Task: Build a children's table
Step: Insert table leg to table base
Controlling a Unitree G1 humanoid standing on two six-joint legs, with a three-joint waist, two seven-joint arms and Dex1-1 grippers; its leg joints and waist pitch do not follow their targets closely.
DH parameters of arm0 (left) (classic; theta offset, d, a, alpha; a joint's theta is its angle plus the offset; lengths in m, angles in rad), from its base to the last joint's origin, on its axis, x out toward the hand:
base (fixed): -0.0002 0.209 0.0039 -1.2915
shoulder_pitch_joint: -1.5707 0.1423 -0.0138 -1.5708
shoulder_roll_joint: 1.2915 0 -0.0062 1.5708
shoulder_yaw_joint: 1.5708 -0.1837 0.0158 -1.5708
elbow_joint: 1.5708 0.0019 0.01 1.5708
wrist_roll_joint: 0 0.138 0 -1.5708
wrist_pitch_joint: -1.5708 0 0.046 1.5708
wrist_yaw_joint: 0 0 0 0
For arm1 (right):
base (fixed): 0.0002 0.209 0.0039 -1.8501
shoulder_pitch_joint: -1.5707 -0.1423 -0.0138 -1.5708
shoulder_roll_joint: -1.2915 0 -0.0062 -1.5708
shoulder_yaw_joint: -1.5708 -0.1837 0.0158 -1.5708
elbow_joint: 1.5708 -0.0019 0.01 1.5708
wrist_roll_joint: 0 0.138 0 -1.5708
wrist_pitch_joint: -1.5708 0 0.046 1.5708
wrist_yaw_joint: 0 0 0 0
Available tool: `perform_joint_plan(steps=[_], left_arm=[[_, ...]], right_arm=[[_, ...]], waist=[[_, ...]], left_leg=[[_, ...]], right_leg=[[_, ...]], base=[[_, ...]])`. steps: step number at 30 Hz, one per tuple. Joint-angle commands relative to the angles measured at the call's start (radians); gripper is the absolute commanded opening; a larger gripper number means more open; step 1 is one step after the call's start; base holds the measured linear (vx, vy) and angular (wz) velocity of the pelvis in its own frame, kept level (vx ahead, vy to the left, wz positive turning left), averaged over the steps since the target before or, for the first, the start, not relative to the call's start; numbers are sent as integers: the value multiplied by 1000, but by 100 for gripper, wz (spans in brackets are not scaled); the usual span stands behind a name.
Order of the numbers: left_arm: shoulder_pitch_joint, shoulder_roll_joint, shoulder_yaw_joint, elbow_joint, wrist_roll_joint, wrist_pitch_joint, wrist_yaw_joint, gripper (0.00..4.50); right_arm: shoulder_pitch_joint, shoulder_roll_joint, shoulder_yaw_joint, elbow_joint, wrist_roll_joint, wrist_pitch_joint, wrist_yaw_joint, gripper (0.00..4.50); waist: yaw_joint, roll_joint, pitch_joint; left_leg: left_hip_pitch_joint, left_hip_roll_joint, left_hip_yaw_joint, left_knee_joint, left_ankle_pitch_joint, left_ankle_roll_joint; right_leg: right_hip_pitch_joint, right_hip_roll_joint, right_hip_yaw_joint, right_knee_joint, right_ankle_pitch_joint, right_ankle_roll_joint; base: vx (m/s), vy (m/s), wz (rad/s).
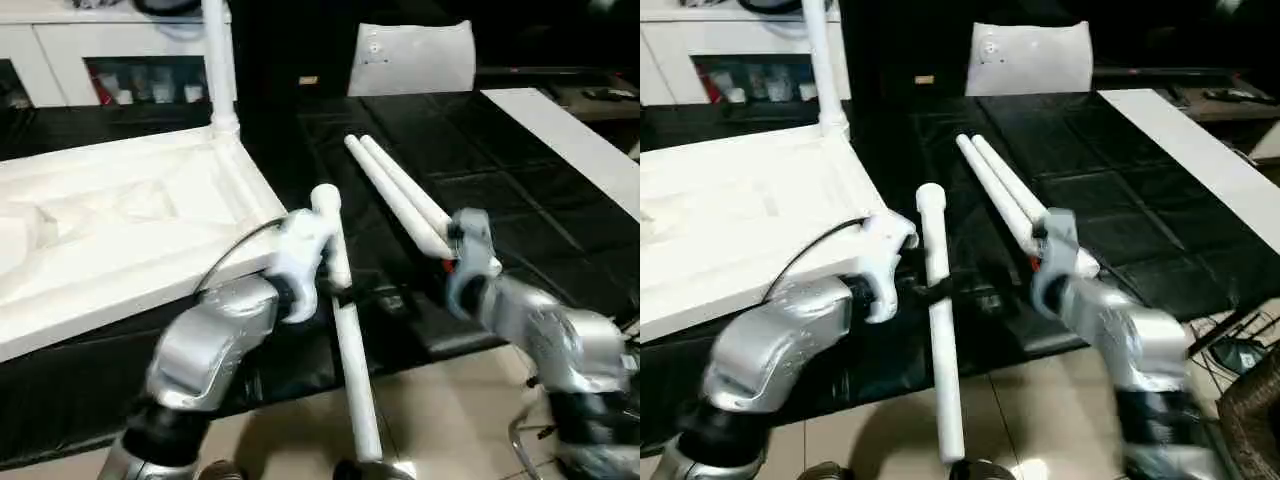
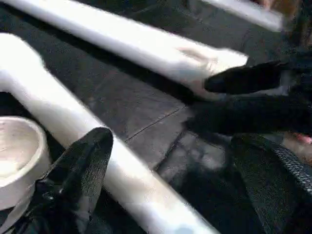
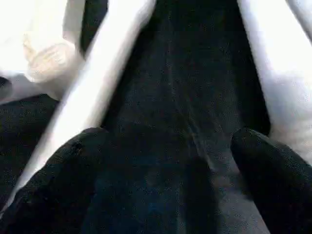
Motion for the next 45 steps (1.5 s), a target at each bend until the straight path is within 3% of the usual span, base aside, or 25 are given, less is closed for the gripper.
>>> perform_joint_plan(steps=[1,2,4,6,9,10,13,17,26,34,37,40,41,45], left_arm=[[1,17,1,12,14,23,2,436],[2,22,3,12,13,25,-1,436],[0,27,7,11,11,32,-2,436],[2,28,13,3,-8,56,-11,436],[4,40,-2,1,-16,83,-20,436],[6,44,-11,6,-13,87,-24,436],[11,45,-21,29,-6,83,-23,436],[-23,100,-107,140,115,-23,2,436],[-25,11,10,173,3,-6,-13,436],[-44,54,0,214,61,-81,-14,436],[-52,76,-14,227,83,-102,-17,436],[-57,91,-31,246,98,-124,-26,436],[-71,104,-65,282,128,-165,-35,436],[-94,100,-98,328,154,-216,-53,436]], right_arm=[[26,-76,106,-47,-74,-76,102,450],[33,-93,129,-56,-86,-90,124,450],[36,-110,154,-66,-91,-95,157,450],[34,-124,181,-80,-91,-94,187,450],[26,-135,212,-87,-71,-100,211,450],[24,-129,212,-86,-61,-105,223,450],[19,-115,213,-83,-52,-114,239,450],[11,-97,230,-62,-81,-136,254,450],[21,-50,210,-55,-48,-129,241,450],[5,-72,119,-38,-58,-168,221,450],[5,-115,128,-33,-90,-190,234,450],[7,-162,161,-29,-133,-220,251,450],[14,-204,201,-35,-162,-233,283,450],[18,-224,235,-36,-178,-244,313,450]], waist=[[7,-4,-74],[4,-5,-72],[2,-2,-75],[2,-1,-75],[2,-1,-74],[3,-7,-77],[8,-6,-79],[11,0,-81],[20,0,-86],[28,0,-84],[30,1,-82],[31,0,-82],[31,-2,-81],[29,-8,-80]], left_leg=[[-2,-6,8,-50,-235,37],[-2,-6,10,-49,-240,42],[-1,-3,7,-51,-234,49],[3,7,4,-55,-230,57],[5,11,3,-58,-230,58],[6,12,4,-57,-231,59],[5,14,3,-59,-220,57],[3,11,2,-60,-218,55],[8,19,4,-60,-206,48],[9,19,4,-65,-198,44],[10,18,5,-64,-196,48],[10,17,7,-64,-197,49],[7,14,6,-64,-199,51],[8,14,7,-62,-212,59]], right_leg=[[51,-60,24,-114,-599,128],[48,-59,24,-118,-611,134],[49,-60,21,-117,-595,112],[49,-64,23,-111,-559,65],[48,-67,30,-103,-538,32],[49,-68,31,-103,-539,28],[52,-73,35,-98,-525,13],[55,-74,37,-100,-530,26],[57,-81,40,-94,-490,-24],[57,-77,45,-88,-470,-6],[57,-76,45,-88,-470,-9],[56,-77,46,-89,-478,-6],[58,-76,44,-91,-493,-3],[55,-78,42,-98,-523,9]], base=[[0,0,0],[0,0,0],[0,0,0],[0,0,0],[0,0,0],[0,0,0],[0,0,0],[0,0,0],[0,0,0],[0,0,0],[0,0,0],[0,0,0],[0,0,0],[0,0,0]])
